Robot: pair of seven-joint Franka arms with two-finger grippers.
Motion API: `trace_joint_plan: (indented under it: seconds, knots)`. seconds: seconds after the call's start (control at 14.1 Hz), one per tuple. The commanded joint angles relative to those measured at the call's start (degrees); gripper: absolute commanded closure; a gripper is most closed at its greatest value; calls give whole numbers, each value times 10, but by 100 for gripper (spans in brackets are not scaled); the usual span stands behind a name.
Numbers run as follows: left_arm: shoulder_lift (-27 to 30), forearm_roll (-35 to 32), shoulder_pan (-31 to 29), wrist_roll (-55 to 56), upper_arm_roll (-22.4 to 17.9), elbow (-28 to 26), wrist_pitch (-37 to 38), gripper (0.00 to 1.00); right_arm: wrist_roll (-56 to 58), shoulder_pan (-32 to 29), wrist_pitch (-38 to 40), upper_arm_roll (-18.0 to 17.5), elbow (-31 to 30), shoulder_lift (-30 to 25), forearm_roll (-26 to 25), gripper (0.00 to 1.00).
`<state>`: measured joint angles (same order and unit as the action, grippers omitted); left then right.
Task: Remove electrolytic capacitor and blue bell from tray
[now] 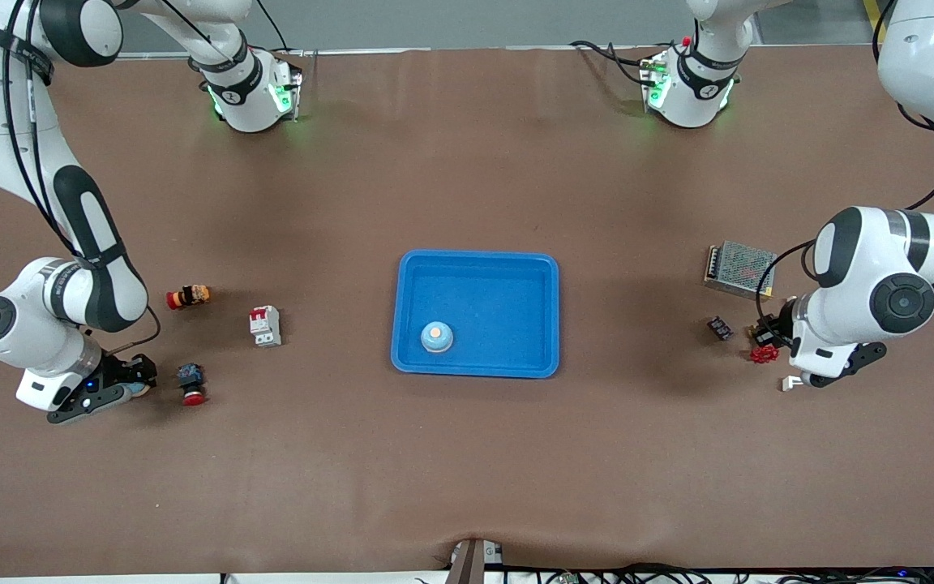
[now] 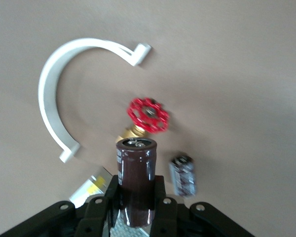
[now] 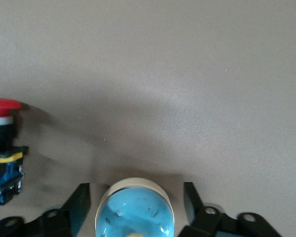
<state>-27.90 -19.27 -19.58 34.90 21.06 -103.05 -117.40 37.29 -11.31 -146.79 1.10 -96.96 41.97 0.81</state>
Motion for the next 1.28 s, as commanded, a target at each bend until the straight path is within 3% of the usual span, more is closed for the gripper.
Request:
trace_joint_plan:
  seconds: [0.0, 0.21, 0.43, 0.57, 1.21]
  knots:
    - [-13, -17, -33, -62, 3, -7, -34, 100, 4, -4, 11, -10, 30, 5, 23, 0]
    - [-23, -27, -53, -103, 2, -7, -49, 100, -17, 12, 79, -9, 61, 0, 67, 0]
    - [-43, -48, -74, -122, 1, -6, -72, 100, -84, 19, 238, -8, 148, -2, 67, 0]
    - [-54, -52, -78, -141, 1, -6, -90, 100, -156, 40, 304, -7, 185, -4, 60, 0]
    - [-81, -74, -82, -144, 0, -1, -100, 100, -514, 173, 375, -7, 182, -76, 61, 0]
